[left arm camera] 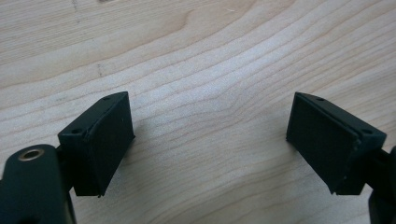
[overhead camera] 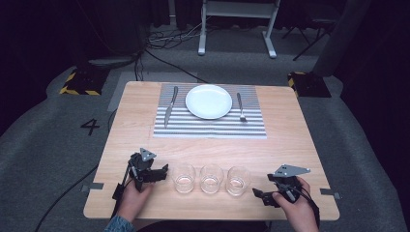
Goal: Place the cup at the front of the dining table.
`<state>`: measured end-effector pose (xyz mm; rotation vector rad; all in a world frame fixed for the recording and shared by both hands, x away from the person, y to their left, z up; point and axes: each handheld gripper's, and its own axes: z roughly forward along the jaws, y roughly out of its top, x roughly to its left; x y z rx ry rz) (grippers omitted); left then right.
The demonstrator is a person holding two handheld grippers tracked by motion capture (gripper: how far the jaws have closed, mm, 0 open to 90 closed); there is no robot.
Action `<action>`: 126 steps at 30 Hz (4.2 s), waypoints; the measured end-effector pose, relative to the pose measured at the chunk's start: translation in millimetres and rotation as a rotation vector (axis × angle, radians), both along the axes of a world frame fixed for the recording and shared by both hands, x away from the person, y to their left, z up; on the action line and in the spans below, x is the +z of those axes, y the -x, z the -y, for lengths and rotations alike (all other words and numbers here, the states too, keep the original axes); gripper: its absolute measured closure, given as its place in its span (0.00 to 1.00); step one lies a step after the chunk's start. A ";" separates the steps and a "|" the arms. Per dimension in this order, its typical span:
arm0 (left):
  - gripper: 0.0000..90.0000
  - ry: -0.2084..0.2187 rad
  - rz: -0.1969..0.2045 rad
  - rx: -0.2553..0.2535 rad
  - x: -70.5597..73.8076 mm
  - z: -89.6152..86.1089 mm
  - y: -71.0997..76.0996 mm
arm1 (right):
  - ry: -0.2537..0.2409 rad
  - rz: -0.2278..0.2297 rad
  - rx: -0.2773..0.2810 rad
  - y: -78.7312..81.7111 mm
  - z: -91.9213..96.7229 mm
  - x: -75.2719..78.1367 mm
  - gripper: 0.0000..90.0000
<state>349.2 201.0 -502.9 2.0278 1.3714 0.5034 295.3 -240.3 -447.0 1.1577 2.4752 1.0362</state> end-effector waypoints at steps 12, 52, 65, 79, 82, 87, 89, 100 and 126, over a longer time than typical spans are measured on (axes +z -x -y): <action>0.17 0.001 -0.001 0.000 0.0 0.0 0.0 | 0.009 0.022 0.090 3.1 -41.1 1.5 0.18; 0.17 0.001 -0.001 0.000 0.0 0.1 0.0 | 0.031 0.060 0.023 -8.0 -58.9 5.0 0.22; 0.17 -0.001 -0.002 0.001 0.1 0.1 0.0 | 0.011 0.085 0.003 -14.6 -54.9 22.9 0.22; 0.17 0.001 -0.001 0.000 0.0 0.1 0.0 | -0.013 0.145 -0.006 -35.3 -59.9 52.9 0.22; 0.17 -0.001 -0.002 0.001 0.1 0.1 0.0 | -0.033 0.151 -0.023 -42.8 -59.4 55.8 0.22; 0.17 -0.001 -0.001 0.001 0.0 0.1 0.0 | -0.032 0.163 -0.033 -55.6 -62.2 61.9 0.22; 0.17 0.001 -0.001 0.000 0.0 0.0 0.0 | -0.024 0.175 -0.039 -60.6 -63.7 65.3 0.22; 0.17 0.001 -0.001 0.000 0.0 0.0 0.0 | -0.031 0.203 -0.041 -89.7 -82.5 82.5 0.22; 0.17 0.001 -0.001 0.000 0.0 0.0 0.0 | -0.006 0.206 -0.027 -163.7 -143.3 101.5 0.22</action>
